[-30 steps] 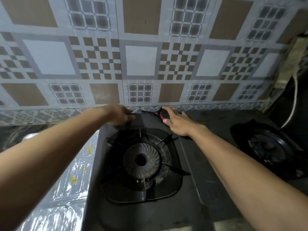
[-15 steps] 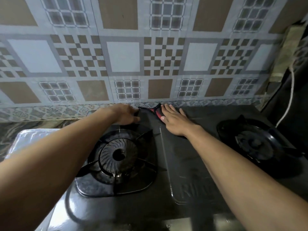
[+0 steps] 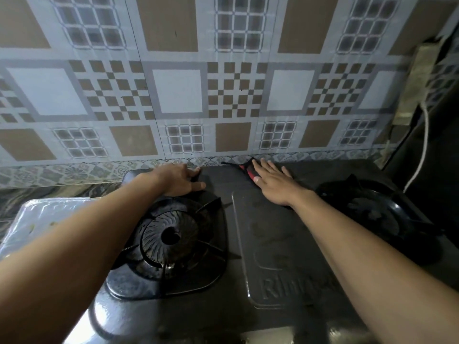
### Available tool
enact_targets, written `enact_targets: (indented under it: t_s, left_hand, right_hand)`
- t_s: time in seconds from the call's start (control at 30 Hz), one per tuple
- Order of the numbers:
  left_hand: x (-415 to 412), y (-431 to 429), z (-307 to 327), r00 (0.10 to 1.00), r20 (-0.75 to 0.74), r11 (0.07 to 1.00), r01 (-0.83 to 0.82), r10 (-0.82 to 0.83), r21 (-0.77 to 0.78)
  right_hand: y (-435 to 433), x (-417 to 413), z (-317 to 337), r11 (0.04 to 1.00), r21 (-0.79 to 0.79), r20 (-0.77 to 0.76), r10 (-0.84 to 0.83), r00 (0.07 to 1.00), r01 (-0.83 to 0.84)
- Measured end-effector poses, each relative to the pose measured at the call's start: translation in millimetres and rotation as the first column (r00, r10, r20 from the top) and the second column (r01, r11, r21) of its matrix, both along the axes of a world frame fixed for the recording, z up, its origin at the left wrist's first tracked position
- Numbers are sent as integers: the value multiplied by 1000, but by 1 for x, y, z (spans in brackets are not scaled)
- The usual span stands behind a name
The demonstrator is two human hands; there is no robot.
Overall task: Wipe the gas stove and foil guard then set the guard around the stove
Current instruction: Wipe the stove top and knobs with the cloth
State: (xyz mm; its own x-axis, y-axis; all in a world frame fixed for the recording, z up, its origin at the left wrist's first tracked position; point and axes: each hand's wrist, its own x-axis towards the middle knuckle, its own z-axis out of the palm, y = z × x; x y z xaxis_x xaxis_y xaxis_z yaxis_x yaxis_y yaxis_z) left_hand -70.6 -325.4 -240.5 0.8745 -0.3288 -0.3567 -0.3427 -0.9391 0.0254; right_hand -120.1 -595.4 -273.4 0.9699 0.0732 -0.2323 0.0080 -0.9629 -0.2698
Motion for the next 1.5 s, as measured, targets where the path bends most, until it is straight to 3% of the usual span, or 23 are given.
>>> enact_targets:
  t_s: [0.33, 0.57, 0.73, 1.07, 1.17, 1.33, 1.5]
  left_hand:
    - [5, -1, -3, 1000, 29, 1000, 3, -2, -29]
    - [7, -4, -3, 1000, 22, 1000, 18, -17, -3]
    - [5, -9, 0, 999, 49, 999, 15, -17, 39]
    - [3, -24, 3, 999, 43, 999, -11, 9, 52]
    - [1, -27, 5, 999, 49, 997, -10, 7, 71]
    - [-6, -28, 10, 995, 97, 992, 3, -15, 123]
    - [-7, -26, 11, 995, 96, 995, -10, 0, 98]
  right_hand:
    - [-2, 2, -2, 993, -49, 1, -109, 994, 109]
    - [32, -1, -6, 1000, -19, 33, 16, 999, -16]
    - [3, -1, 0, 1000, 6, -16, 4, 1000, -3]
    - [-77, 3, 23, 983, -106, -143, -164, 976, 149]
    - [-63, 3, 23, 968, -153, -101, -217, 971, 200]
    - [-50, 0, 5, 966, -56, 26, -253, 967, 254]
    - [-10, -8, -2, 998, -21, 76, -64, 995, 66]
